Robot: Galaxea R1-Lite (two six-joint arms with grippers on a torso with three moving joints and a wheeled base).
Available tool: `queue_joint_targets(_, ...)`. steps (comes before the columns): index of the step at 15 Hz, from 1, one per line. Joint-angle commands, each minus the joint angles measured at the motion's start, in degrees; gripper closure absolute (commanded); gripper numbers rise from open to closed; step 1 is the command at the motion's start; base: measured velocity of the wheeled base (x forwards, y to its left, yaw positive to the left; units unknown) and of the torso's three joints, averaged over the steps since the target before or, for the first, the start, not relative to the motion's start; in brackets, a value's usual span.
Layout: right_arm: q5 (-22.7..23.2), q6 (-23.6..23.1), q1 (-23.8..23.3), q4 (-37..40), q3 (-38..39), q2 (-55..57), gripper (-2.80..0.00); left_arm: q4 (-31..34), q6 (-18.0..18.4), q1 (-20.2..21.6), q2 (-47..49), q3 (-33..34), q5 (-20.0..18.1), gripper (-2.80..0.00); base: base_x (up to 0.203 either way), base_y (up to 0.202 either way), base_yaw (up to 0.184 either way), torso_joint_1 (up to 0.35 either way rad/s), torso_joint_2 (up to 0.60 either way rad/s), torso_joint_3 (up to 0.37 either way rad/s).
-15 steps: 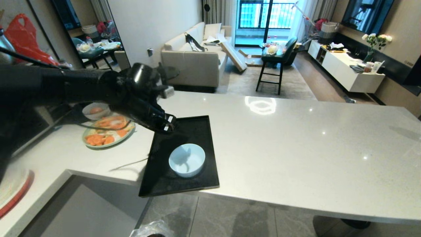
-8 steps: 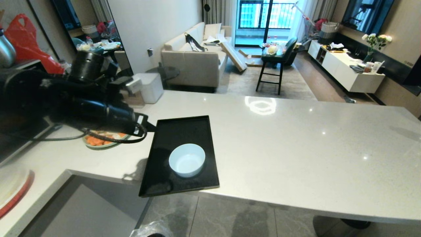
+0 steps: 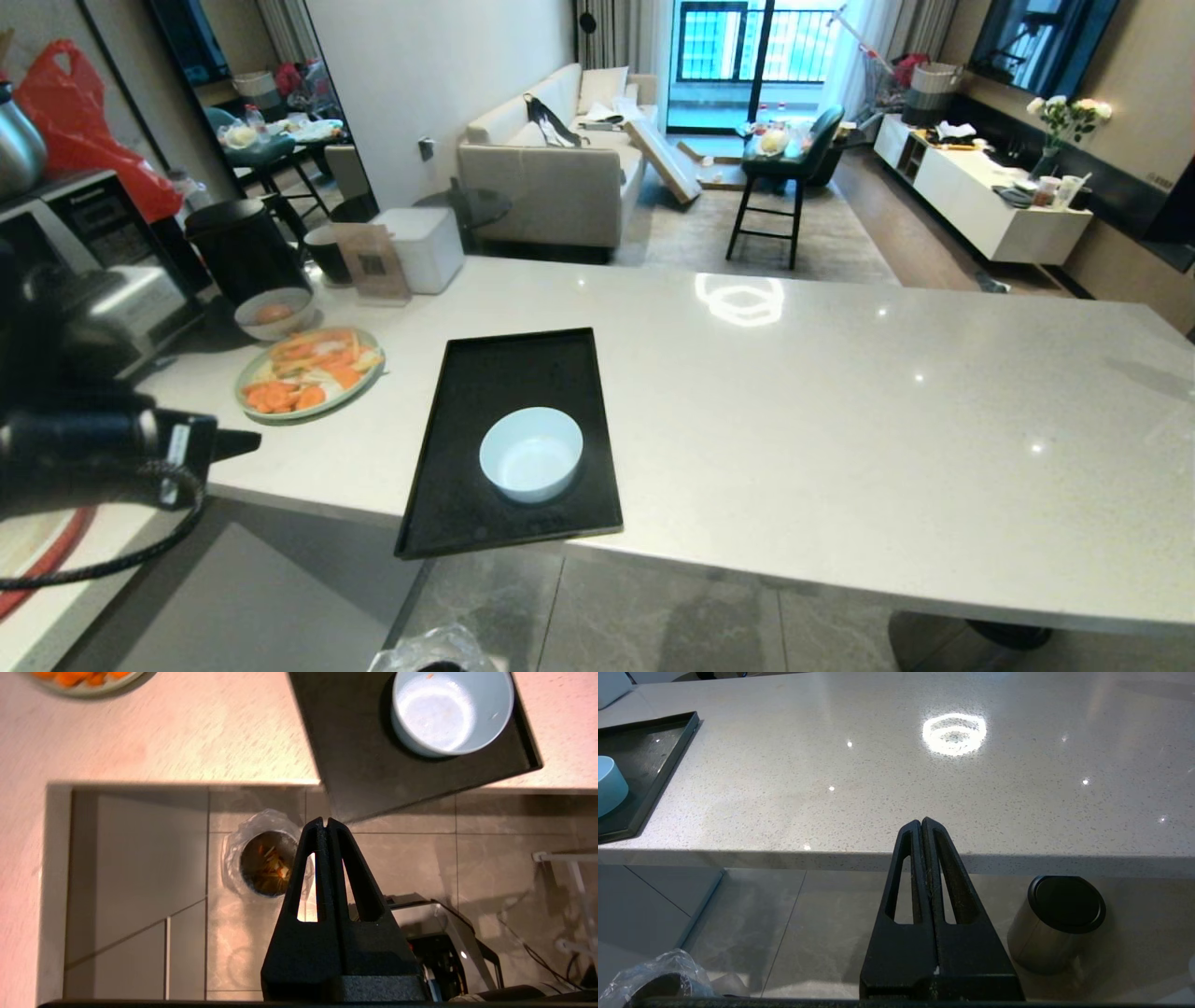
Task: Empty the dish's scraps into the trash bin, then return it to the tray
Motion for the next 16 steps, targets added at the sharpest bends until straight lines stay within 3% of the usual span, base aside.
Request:
queue_joint_targets(1,0.0,0.1,0.0,0.0,0.0,0.0,0.00,0.0,0.0,3.7,-12.9,7.2,-0.1,0.00,0.000,0.000,0.000,0.000,0.00,0.000)
queue_joint_targets(4,0.0,0.1,0.0,0.0,0.0,0.0,0.00,0.0,-0.7,6.7,-25.7,16.3,-0.1,0.00,0.000,0.000,0.000,0.000,0.00,0.000)
queue_joint_targets(8,0.0,0.1,0.0,0.0,-0.1,0.0,0.00,-0.3,-2.3,7.6,-43.5,27.8,-0.1,0.00,0.000,0.000,0.000,0.000,0.00,0.000)
queue_joint_targets(10,0.0,0.1,0.0,0.0,0.0,0.0,0.00,-6.3,-2.6,7.4,-48.9,37.3,0.0,0.00,0.000,0.000,0.000,0.000,0.00,0.000)
queue_joint_targets(12,0.0,0.1,0.0,0.0,0.0,0.0,0.00,-23.4,-3.3,6.0,-51.1,48.4,0.6,0.00,0.000,0.000,0.000,0.000,0.00,0.000)
queue_joint_targets(13,0.0,0.0,0.0,0.0,0.0,0.0,0.00,-28.6,-3.6,5.4,-52.2,50.9,0.9,0.00,0.000,0.000,0.000,0.000,0.00,0.000)
queue_joint_targets(14,0.0,0.1,0.0,0.0,0.0,0.0,0.00,-29.7,-4.0,4.2,-54.3,51.4,1.5,0.00,0.000,0.000,0.000,0.000,0.00,0.000)
queue_joint_targets(16,0.0,0.1,0.0,0.0,0.0,0.0,0.00,-23.9,-4.8,2.4,-58.8,51.4,2.7,0.00,0.000,0.000,0.000,0.000,0.00,0.000)
